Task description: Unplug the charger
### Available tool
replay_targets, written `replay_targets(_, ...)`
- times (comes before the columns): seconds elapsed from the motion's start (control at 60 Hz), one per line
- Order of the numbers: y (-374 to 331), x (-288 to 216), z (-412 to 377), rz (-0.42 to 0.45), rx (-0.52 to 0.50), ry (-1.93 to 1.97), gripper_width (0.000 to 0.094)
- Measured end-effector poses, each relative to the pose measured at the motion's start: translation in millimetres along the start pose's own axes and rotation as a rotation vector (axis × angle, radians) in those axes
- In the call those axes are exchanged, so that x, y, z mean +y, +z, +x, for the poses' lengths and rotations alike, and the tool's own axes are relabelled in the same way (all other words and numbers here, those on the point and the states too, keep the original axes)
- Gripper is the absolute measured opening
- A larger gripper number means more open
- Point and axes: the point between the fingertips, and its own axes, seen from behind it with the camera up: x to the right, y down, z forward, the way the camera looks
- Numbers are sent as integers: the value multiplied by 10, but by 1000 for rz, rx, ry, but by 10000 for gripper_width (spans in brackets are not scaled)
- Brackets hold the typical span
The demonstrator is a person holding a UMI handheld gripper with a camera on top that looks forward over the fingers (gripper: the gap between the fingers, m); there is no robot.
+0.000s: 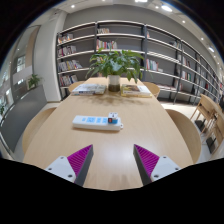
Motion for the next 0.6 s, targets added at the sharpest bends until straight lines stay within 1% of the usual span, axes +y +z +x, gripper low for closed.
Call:
replay_targets(0.017,232,20,-127,12,7,1,799)
replay_targets(0.083,623,-126,-174,12,14,-2,755)
replay_targets(0.1,677,-226,-107,4,14,-2,744)
replay_targets(0.217,1221,-438,-135,2,32,-2,696)
replay_targets(0.283,1447,-556,-102,-7,37,2,647)
replay_targets(0.367,1660,-572,-137,-33,18,10,539)
replay_targets(0.4,1720,-538,-166,-44,13,17,459)
replay_targets(0.417,1740,-524,-169,-52,8,19,403)
replay_targets(0.433,1769,-581,-131,-44,15,26,366)
replay_targets(0.467,1790,-573,-74,-45,41,34,243)
replay_targets(0.5,1787,-574,-83,-46,32,38,239)
replay_targets(0.6,1788,-551,-87,-61,21,25,162)
